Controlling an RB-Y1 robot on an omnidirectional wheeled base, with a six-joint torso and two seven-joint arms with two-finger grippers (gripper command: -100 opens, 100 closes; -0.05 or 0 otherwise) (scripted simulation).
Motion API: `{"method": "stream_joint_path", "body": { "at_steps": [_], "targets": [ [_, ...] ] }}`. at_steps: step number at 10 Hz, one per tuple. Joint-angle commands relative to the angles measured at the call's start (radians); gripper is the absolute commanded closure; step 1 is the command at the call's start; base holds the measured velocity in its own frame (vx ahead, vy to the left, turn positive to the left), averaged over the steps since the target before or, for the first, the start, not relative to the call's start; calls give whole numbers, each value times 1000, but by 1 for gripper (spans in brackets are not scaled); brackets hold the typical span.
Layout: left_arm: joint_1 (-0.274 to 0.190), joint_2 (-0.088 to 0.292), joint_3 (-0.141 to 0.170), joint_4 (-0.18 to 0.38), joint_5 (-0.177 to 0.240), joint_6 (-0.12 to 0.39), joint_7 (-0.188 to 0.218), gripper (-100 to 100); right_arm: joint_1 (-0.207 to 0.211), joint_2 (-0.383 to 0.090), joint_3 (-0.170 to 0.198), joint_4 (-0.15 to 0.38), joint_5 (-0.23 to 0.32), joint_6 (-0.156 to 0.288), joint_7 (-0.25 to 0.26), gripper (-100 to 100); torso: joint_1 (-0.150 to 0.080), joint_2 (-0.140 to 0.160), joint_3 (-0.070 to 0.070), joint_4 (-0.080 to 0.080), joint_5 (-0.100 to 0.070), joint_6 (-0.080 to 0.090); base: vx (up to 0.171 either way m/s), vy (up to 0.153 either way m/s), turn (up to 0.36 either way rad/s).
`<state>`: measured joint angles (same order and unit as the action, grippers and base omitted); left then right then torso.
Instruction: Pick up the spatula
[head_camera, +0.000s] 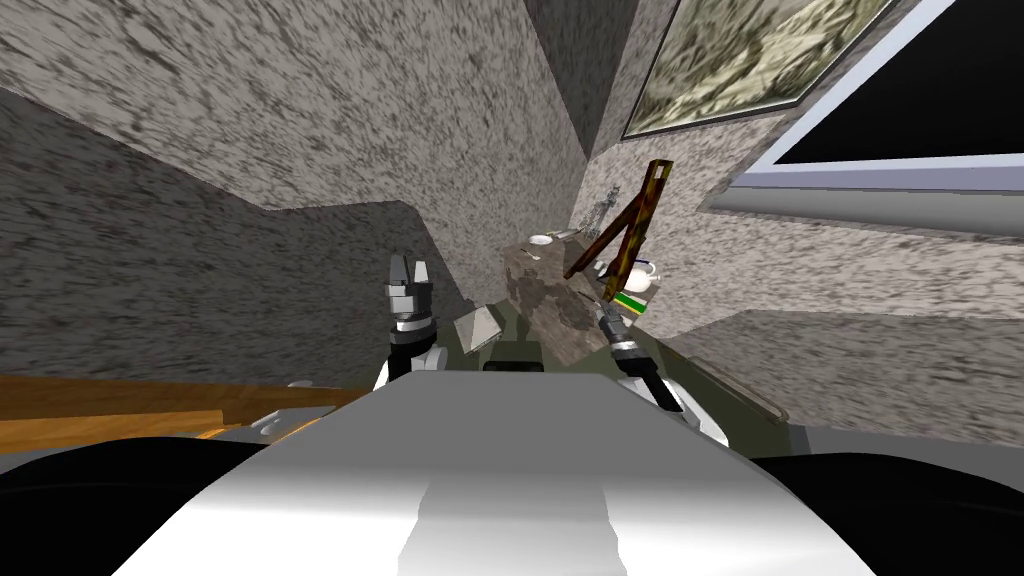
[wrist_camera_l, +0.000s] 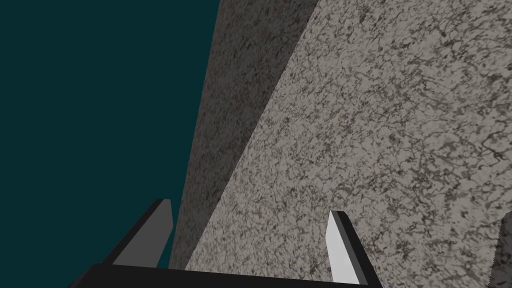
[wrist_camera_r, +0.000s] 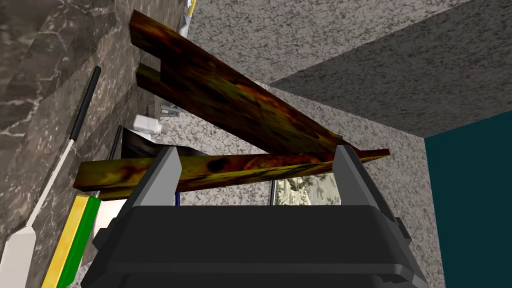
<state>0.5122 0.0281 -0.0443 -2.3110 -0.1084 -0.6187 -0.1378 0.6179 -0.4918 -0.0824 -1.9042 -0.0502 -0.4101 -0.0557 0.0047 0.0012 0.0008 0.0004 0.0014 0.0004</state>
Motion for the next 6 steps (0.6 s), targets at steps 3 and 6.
{"method": "stream_joint_path", "body": {
  "at_steps": [3, 6],
  "targets": [
    [0, 0, 0, 0, 0, 0, 0, 0, 32, -97, 17, 104, 21, -24, 20, -100, 0, 0, 0, 0, 0, 0, -14, 98, 126],
    [0, 0, 0, 0, 0, 0, 0, 0, 47, -160, 23, 157, 29, -33, 28, -100, -3, 0, 0, 0, -1, 0, 1, 58, 80]
  ]
}}
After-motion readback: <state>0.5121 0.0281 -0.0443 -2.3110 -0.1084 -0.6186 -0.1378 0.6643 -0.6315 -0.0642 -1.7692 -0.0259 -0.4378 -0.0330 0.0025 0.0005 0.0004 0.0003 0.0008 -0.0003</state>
